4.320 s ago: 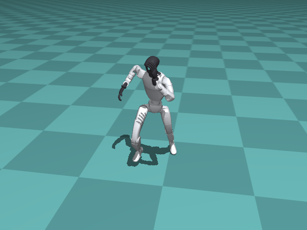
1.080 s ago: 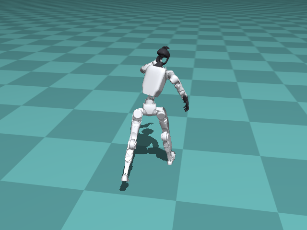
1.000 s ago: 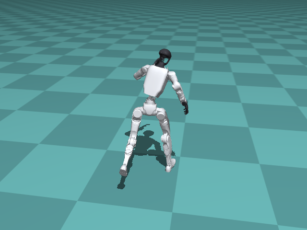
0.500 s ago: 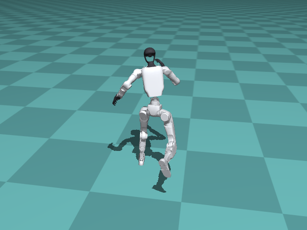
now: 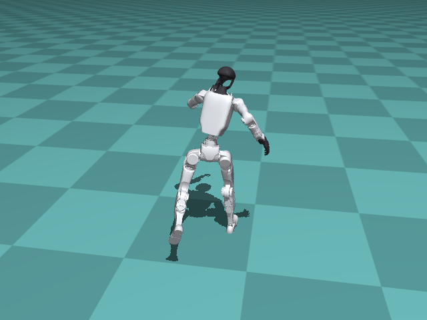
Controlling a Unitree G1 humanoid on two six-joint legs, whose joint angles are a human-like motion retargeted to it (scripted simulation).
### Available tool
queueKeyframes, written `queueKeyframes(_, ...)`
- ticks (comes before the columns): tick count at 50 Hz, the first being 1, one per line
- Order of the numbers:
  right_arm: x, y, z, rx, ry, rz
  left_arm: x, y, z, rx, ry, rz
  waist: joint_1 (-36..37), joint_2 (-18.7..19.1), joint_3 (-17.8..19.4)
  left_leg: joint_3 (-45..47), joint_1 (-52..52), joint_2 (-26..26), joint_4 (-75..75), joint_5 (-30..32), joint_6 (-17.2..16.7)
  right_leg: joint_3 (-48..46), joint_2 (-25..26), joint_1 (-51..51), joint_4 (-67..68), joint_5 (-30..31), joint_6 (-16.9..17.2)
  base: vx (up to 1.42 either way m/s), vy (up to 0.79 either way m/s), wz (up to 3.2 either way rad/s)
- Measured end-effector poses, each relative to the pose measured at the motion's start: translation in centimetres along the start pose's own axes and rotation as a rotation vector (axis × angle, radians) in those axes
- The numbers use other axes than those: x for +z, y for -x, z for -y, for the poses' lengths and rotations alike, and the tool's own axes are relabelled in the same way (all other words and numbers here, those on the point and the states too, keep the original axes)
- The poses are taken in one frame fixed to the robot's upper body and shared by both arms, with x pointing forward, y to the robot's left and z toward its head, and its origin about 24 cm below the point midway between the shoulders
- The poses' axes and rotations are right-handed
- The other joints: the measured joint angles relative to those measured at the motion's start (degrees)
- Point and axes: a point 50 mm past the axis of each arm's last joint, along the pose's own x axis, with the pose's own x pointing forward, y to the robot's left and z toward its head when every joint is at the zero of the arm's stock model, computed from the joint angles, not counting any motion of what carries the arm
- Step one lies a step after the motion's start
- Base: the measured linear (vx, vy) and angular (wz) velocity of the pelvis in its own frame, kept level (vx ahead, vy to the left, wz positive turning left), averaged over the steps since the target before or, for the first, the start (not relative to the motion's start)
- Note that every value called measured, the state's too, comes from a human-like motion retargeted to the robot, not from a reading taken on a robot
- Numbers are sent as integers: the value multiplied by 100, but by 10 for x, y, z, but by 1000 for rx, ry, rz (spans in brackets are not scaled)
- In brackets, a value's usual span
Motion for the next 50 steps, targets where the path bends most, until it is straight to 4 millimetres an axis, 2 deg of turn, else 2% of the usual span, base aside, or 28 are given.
queueKeyframes(2,32,-42,-15,-76,-75,184,-49,66,-14,125,0,-340,523,288,257,34,-753,289,1931,-411,381,233,282,-184,1204,-701,-369,137,-32,-127)
queueKeyframes(4,95,-89,-28,-144,-139,429,-88,175,-24,355,1,-797,993,480,407,9,-1575,242,3279,-844,614,485,492,-323,2335,-1667,-715,135,-23,-140)
queueKeyframes(5,138,-107,-35,-163,-182,565,-93,242,-22,482,7,-1046,1204,511,397,49,-2028,138,3762,-1036,718,593,538,-306,2673,-2025,-862,137,-18,-119)
queueKeyframes(7,231,-118,-54,-139,-340,845,-66,352,-5,664,33,-1458,1776,412,73,400,-3013,13,4014,-1202,979,782,550,-61,2630,-2232,-1096,139,-12,-104)
queueKeyframes(8,275,-110,-64,-112,-420,982,-42,389,2,710,38,-1607,2166,313,-159,645,-3481,-18,3884,-1260,1090,874,535,108,2440,-2182,-1162,142,-4,-98)
queueKeyframes(9,314,-94,-72,-81,-469,1120,-16,412,5,710,35,-1716,2606,167,-405,905,-3879,-55,3549,-1305,1141,955,488,320,2153,-2005,-1161,145,3,-95)
queueKeyframes(10,349,-72,-79,-49,-503,1260,11,428,5,686,32,-1805,3070,-2,-657,1173,-4241,-96,3110,-1343,1161,1029,424,554,1819,-1766,-1127,148,10,-84)
queueKeyframes(12,398,-21,-87,28,-408,1534,57,438,-8,573,38,-1924,3932,-447,-1067,1730,-4576,-163,1566,-1165,1026,1136,213,1069,1077,-863,-896,151,18,-67)
queueKeyframes(15,430,52,-105,159,-120,1881,114,438,-31,478,73,-2064,4893,-1039,-1365,2775,-4172,-242,-1774,-642,672,1314,-58,1810,230,842,-404,157,27,-53)
queueKeyframes(17,430,91,-116,232,-19,2068,142,434,-44,486,49,-2102,5245,-994,-1279,3212,-3376,-339,-4194,-415,107,1530,148,2452,68,1481,-208,162,36,-51)
queueKeyframes(20,415,119,-119,360,-144,2202,158,434,-49,552,4,-2096,5258,-462,-960,3066,-2384,-140,-5982,-691,-552,1383,712,3187,1174,1361,-378,161,42,8)
queueKeyframes(22,401,105,-117,383,-262,2121,150,439,-44,560,-14,-2087,4982,-267,-810,2568,-2135,24,-5838,-501,-321,585,532,2848,3290,856,-799,147,39,72)
queueKeyframes(23,393,92,-117,375,-286,2046,136,439,-42,554,-26,-2054,4799,-295,-714,2310,-2154,22,-5487,-371,-35,220,205,2536,4472,539,-1082,136,32,103)
queueKeyframes(25,372,53,-121,341,-298,1826,94,432,-39,546,-66,-1929,4320,-609,-442,1850,-2474,-180,-4164,-872,679,102,-417,1800,6598,-203,-1425,129,21,138)
queueKeyframes(27,333,-6,-130,235,-282,1500,29,407,-43,497,-156,-1734,3823,-955,-199,1534,-2868,-306,-2649,-1857,983,576,-331,929,8083,-884,-1243,125,4,157)
queueKeyframes(28,302,-35,-135,171,-247,1320,-6,385,-47,449,-213,-1621,3628,-1026,-113,1409,-2923,-294,-2162,-2210,990,733,-182,504,8579,-1118,-1127,124,-2,143)
queueKeyframes(30,228,-74,-137,66,-162,1003,-72,317,-51,338,-310,-1360,3294,-1009,17,1167,-2757,-286,-1758,-2626,965,702,-190,-264,9085,-1436,-1095,123,-4,139)
queueKeyframes(32,168,-79,-116,-5,-92,814,-113,228,-44,249,-345,-1060,2824,-845,75,834,-2349,-336,-2027,-2646,896,281,-523,-809,8791,-1700,-1168,122,-11,169)
queueKeyframes(33,147,-74,-101,-25,-42,755,-120,184,-38,215,-344,-910,2519,-738,72,632,-2110,-333,-2308,-2534,797,12,-662,-1001,8398,-1792,-1159,120,-22,181)
queueKeyframes(35,116,-63,-71,-24,63,643,-113,108,-28,144,-337,-643,1868,-507,-5,241,-1608,-202,-3072,-2065,468,-509,-746,-1279,7190,-1745,-1047,119,-37,171)
queueKeyframes(37,93,-54,-45,14,121,508,-91,58,-23,80,-335,-443,1272,-277,-149,-98,-1115,49,-3979,-1290,65,-883,-543,-1375,5415,-1371,-799,117,-54,153)
queueKeyframes(40,67,-39,-13,95,262,313,-52,9,-20,41,-287,-206,466,-76,-282,-554,-435,335,-5063,-142,-478,-1093,-199,-1037,2109,-527,-220,117,-69,185)
queueKeyframes(43,39,-24,15,116,388,113,-14,-28,-19,80,-172,-5,-154,-220,-229,-87,257,664,-5413,168,-849,-623,-453,-640,-162,-342,326,114,-87,221)
queueKeyframes(45,19,-13,32,57,400,-6,7,-41,-22,132,-22,81,-333,-278,-134,431,625,1041,-5282,67,-936,-240,-689,-537,-722,-674,456,102,-101,179)
queueKeyframes(46,9,-7,32,39,380,-47,7,-38,-21,141,11,79,-359,-319,-200,574,754,1205,-5137,-5,-907,-309,-801,-503,-714,-644,457,96,-108,127)
queueKeyframes(47,-1,-3,35,-5,352,-85,9,-34,-22,147,56,81,-328,-359,-174,628,822,1329,-4776,-170,-844,-416,-936,-432,-654,-444,459,89,-106,87)
queueKeyframes(48,-10,-2,41,-101,306,-116,15,-27,-26,147,119,94,-184,-398,39,503,765,1376,-3986,-518,-712,-598,-1118,-288,-488,98,459,80,-97,48)
queueKeyframes(50,-19,-9,42,-226,238,-116,9,0,-37,129,69,24,145,-302,415,196,525,1519,-2321,-1153,-394,-697,-1155,-328,285,894,460,74,-77,-14)
